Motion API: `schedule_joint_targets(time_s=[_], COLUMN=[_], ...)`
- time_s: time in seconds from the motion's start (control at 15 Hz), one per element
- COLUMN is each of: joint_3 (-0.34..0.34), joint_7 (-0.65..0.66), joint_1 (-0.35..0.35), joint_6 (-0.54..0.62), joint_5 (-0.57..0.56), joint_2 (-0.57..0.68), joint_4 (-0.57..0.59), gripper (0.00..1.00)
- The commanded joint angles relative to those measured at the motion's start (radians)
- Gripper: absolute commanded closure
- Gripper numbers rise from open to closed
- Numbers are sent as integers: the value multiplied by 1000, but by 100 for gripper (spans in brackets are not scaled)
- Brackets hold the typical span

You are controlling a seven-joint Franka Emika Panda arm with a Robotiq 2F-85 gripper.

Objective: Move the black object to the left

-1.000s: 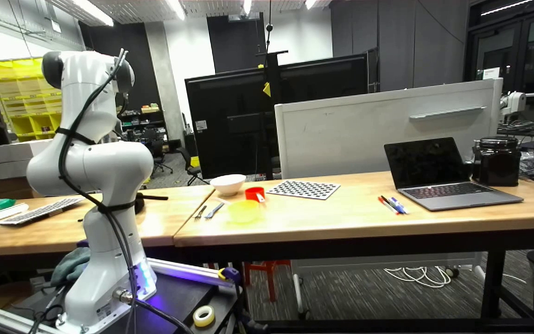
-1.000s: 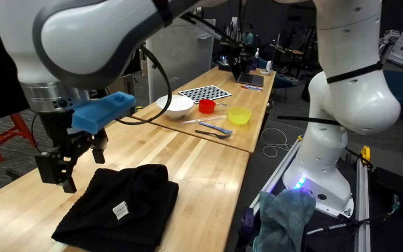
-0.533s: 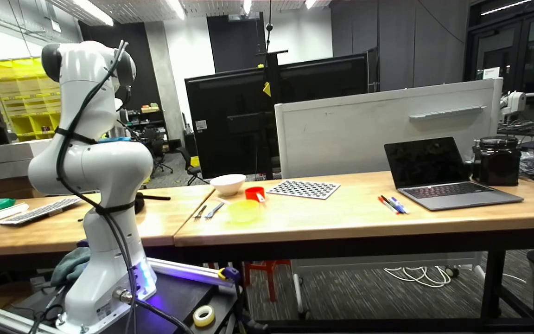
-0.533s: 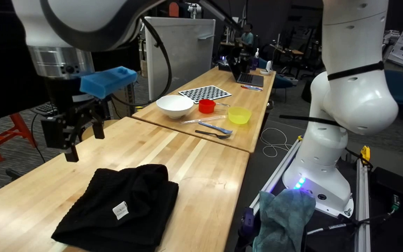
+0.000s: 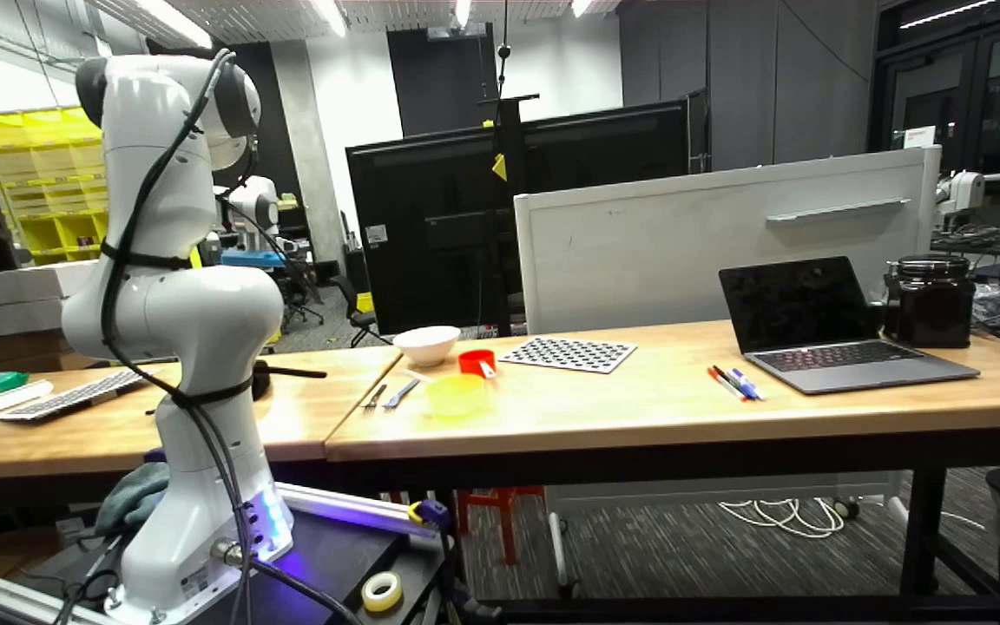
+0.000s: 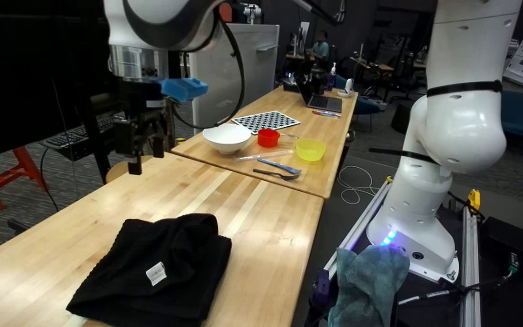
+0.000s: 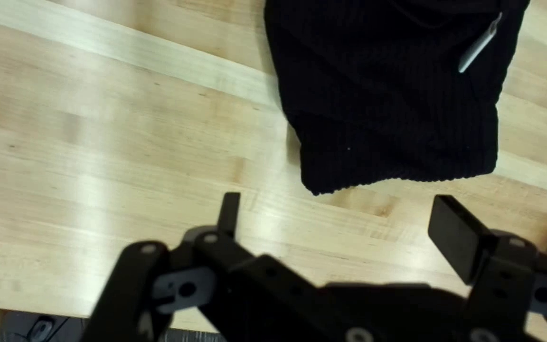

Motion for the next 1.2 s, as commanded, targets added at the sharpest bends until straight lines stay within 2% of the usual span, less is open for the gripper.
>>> schedule_joint_targets(time_s=[0.0,0.53,0.87,0.93,1.13], joint_3=[6,-71,-125,-119,-130], joint_7=[-143,-423,-449,-420,-423], joint_1=[-77,-185,-194,-185,-183], joint_6=[35,-38,-158,-125,-152], joint_5=[89,248,258,225,232], joint_2=[-119,-260,-338,-275,-306], joint_4=[-145,-281,-292,-257,-265], gripper=[0,0,0,0,0])
